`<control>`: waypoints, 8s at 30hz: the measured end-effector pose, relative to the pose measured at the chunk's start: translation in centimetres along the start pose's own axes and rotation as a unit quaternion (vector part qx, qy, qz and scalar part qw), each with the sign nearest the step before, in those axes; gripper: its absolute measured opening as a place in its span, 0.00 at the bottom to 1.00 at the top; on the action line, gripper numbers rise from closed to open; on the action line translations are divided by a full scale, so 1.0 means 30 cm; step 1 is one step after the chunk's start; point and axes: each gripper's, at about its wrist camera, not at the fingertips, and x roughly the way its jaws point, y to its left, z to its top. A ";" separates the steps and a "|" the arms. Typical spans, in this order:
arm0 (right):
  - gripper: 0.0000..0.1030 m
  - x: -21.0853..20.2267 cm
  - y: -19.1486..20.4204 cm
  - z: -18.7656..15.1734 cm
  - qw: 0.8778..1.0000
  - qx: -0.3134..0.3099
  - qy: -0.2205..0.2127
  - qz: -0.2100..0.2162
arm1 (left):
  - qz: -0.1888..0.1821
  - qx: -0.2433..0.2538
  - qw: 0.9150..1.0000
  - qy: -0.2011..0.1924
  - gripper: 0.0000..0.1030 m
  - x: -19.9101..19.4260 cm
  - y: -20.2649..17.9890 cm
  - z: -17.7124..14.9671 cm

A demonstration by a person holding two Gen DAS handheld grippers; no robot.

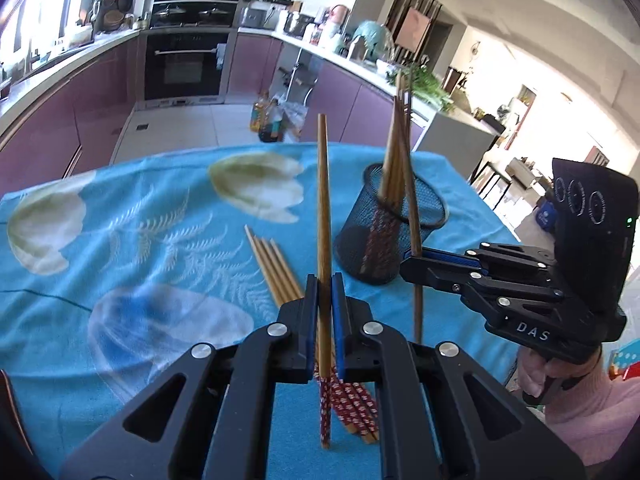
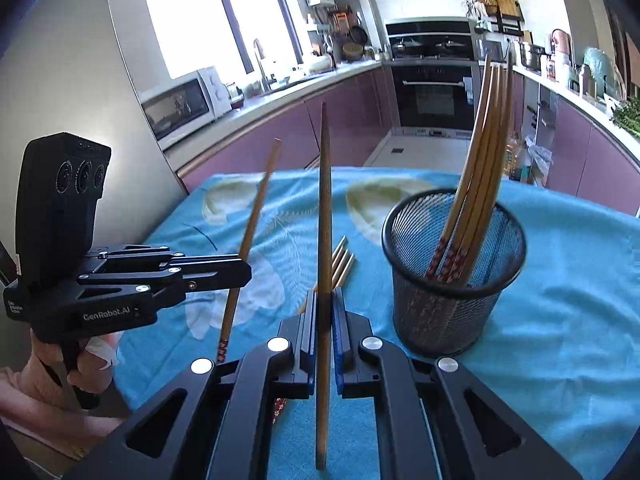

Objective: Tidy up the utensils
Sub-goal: 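Lower the left tool's chopstick into the mesh cup while the right tool inserts its own, then move both open tools back over the chopsticks on the cloth, then grasp a chopstick with the left tool while the right tool grasps another, then hold both chopsticks and lift them off the cloth toward the mesh cup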

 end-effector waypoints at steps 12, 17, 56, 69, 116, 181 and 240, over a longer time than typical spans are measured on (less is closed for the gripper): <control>0.06 -0.137 -0.047 0.086 0.998 0.005 -0.065 0.002 | -0.035 0.021 0.997 -0.071 0.07 -0.147 -0.059 0.132; 0.06 -0.170 -0.062 0.135 0.996 -0.001 -0.084 -0.010 | -0.039 0.033 0.994 -0.093 0.07 -0.160 -0.089 0.210; 0.08 0.004 -0.207 0.184 0.996 0.034 -0.029 -0.072 | 0.002 0.116 0.993 -0.011 0.13 0.134 -0.259 0.312; 0.18 -0.083 -0.155 0.117 0.997 0.022 -0.061 -0.052 | 0.020 0.064 0.996 -0.062 0.28 -0.010 -0.142 0.227; 0.30 0.215 0.046 -0.157 0.995 0.000 0.102 -0.007 | 0.090 -0.001 0.994 0.057 0.44 0.186 0.057 -0.154; 0.06 0.245 -0.010 -0.130 0.995 0.049 0.091 0.006 | 0.066 -0.021 0.993 0.091 0.07 0.231 0.051 -0.150; 0.06 0.206 -0.012 -0.107 0.996 0.036 0.076 -0.005 | 0.110 -0.001 0.990 0.085 0.15 0.271 0.076 -0.114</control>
